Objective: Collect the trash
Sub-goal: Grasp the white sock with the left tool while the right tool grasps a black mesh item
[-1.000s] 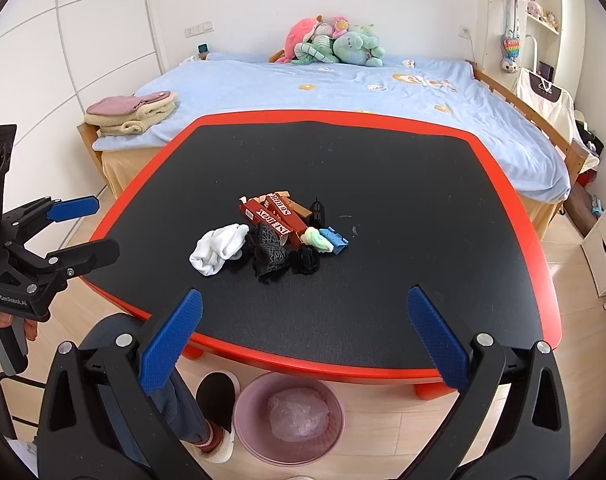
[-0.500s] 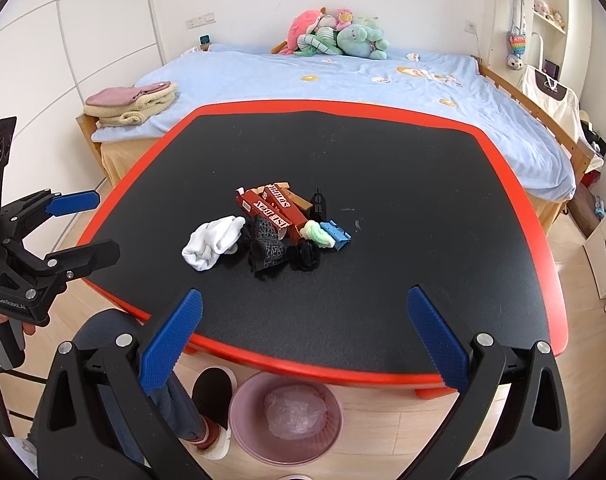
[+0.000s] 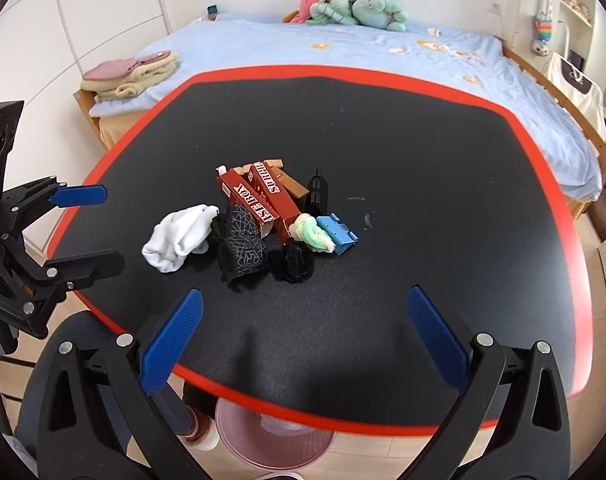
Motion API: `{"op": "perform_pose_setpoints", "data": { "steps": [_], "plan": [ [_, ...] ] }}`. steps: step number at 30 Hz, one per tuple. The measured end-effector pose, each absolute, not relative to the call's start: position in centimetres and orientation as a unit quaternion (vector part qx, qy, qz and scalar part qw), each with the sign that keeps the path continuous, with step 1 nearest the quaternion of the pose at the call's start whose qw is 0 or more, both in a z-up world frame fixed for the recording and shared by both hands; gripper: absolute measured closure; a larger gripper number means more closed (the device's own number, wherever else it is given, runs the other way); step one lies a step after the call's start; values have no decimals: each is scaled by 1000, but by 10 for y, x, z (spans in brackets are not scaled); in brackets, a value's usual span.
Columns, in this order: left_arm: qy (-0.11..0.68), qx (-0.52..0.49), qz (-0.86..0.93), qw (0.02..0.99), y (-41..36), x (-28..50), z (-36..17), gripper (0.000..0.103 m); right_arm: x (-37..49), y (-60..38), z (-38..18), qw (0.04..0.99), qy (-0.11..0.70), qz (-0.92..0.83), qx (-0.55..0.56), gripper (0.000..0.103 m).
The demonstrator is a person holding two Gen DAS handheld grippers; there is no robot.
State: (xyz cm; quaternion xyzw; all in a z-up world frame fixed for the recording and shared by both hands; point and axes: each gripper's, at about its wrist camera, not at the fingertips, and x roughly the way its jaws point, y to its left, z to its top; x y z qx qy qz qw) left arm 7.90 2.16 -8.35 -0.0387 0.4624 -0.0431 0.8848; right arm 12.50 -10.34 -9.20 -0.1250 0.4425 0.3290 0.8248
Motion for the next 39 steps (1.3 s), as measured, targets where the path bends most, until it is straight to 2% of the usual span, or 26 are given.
{"op": "perform_pose_setpoints", "data": {
  "steps": [1, 3, 9, 14, 18, 20, 24, 28, 39],
  "plan": [
    [466, -39, -47, 883, 22, 82, -87, 5, 128, -101, -95, 822, 445, 331, -127, 4],
    [473, -38, -51, 879, 21, 88, -92, 5, 134, -97, -100, 817, 449, 336, -129, 14],
    [484, -36, -63, 872, 20, 99, -103, 6, 146, -87, -115, 802, 462, 353, -137, 29],
    [496, -39, -71, 864, 21, 106, -112, 31, 152, -82, -122, 794, 468, 364, -133, 38],
    [499, -45, -76, 862, 21, 107, -115, 41, 156, -78, -127, 788, 476, 366, -134, 58],
    [500, -47, -79, 861, 20, 107, -116, 52, 156, -77, -131, 785, 481, 368, -130, 64],
    [496, -54, -78, 863, 23, 105, -117, 60, 155, -76, -133, 784, 480, 372, -127, 78],
    [493, -55, -76, 865, 24, 104, -116, 66, 154, -79, -133, 786, 478, 372, -123, 82],
    [474, -55, -78, 876, 19, 84, -96, 68, 130, -102, -109, 803, 460, 363, -104, 84]
  ]
}}
